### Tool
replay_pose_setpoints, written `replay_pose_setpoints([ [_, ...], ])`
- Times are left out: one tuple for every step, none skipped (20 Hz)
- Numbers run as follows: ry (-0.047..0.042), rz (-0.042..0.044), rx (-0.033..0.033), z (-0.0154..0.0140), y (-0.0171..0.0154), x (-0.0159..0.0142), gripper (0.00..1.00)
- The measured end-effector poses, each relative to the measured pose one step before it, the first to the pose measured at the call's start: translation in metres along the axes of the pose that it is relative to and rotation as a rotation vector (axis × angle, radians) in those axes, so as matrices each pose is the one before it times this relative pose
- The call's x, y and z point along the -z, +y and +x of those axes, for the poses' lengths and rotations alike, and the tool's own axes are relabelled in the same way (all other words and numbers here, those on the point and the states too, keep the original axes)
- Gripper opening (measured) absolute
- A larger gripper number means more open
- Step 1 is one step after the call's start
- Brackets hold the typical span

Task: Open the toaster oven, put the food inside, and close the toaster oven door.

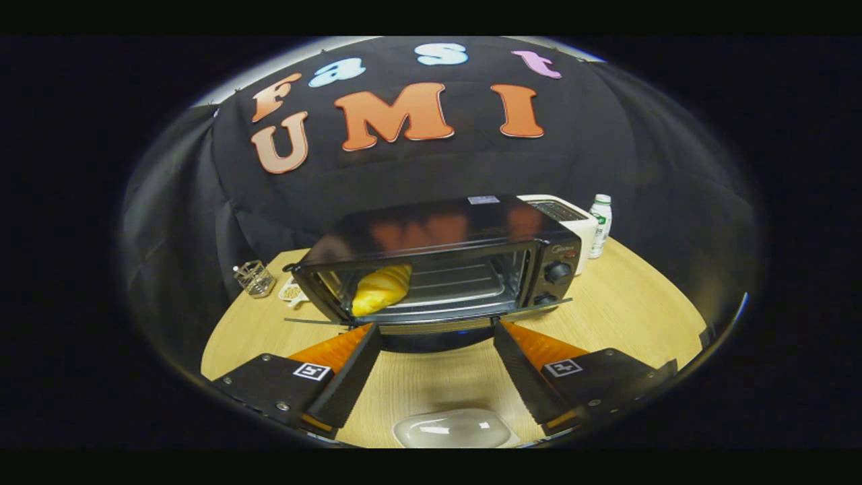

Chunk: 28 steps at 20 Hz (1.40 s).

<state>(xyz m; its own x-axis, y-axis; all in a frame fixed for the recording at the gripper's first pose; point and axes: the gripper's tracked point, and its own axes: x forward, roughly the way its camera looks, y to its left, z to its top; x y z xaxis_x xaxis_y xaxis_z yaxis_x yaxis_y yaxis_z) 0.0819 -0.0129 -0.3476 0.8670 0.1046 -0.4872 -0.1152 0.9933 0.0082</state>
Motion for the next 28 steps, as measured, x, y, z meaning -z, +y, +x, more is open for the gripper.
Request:
replay_pose_setpoints([
  [-0.01054,0.01102,-0.00164,0.00464,0.00091,-0.00423,0.99],
  [-0.00629,0.00731,-0.00309,0.00408,0.00226,-0.00556,0.99],
  [-0.00344,0.00267,-0.00262,0.00365,0.00005,-0.00414,0.99],
  [-0.00435,0.00029,-0.00276,0.00345,0.00112,-0.00434,0.99],
  [-0.00634,-0.00303,-0.00266,0.00196,0.00223,-0.00404,0.99],
  [-0.00736,-0.00472,-0.00229,0.00318,0.00171,-0.00417,0.99],
  [-0.00395,-0.00475,-0.00343,-0.00055,0.00393,-0.00809,0.99],
  [0.00213,-0.00582,-0.00055,0.00259,0.0015,-0.00104,0.99],
  [0.01279,-0.00412,-0.00048,0.0016,0.00033,0.00108,0.99],
  [0.00379,0.00358,-0.00454,-0.00104,0.00224,-0.00147,0.99],
  [-0.01705,0.00635,-0.01133,-0.00296,0.00465,-0.00819,0.99],
  [-0.01474,0.00223,-0.00739,-0.00341,0.00218,-0.00818,0.99],
  [-0.01264,-0.00038,-0.00576,-0.00495,0.00141,-0.00859,0.99],
  [-0.01526,0.00088,-0.00763,-0.00538,0.00046,-0.00954,0.99],
  [-0.02062,0.00321,-0.0067,-0.00596,0.00084,-0.01081,0.99],
  [-0.02492,-0.00176,-0.00222,-0.00655,-0.00069,-0.01219,0.99],
  [-0.02201,-0.00522,0.00455,-0.00614,-0.00414,-0.00971,0.99],
  [-0.00862,-0.01625,0.01621,-0.00566,-0.00532,-0.00968,0.99],
  [-0.02324,-0.03572,0.02273,-0.00731,-0.00809,-0.01023,0.99],
  [-0.04034,-0.0315,0.01472,-0.00778,-0.00426,-0.01755,0.99],
  [-0.02946,-0.02478,0.00487,-0.00706,-0.00211,-0.0164,0.99],
  [-0.01978,-0.01721,0.00051,-0.0073,-0.00023,-0.01348,0.99],
  [-0.02438,-0.00744,-0.00201,-0.00697,-0.00087,-0.01445,0.99],
  [-0.02743,-0.00577,-0.00716,-0.0071,0.00142,-0.0138,0.99],
  [-0.0258,-0.00384,-0.00484,-0.00696,0.00098,-0.01404,0.99],
  [-0.02259,-0.00082,-0.00379,-0.00709,0.00039,-0.01391,0.99],
  [-0.01961,0.00068,-0.00649,-0.0064,0.00024,-0.01083,0.99],
  [-0.01836,0.00339,-0.0028,-0.00524,0.00168,-0.00979,0.99],
])
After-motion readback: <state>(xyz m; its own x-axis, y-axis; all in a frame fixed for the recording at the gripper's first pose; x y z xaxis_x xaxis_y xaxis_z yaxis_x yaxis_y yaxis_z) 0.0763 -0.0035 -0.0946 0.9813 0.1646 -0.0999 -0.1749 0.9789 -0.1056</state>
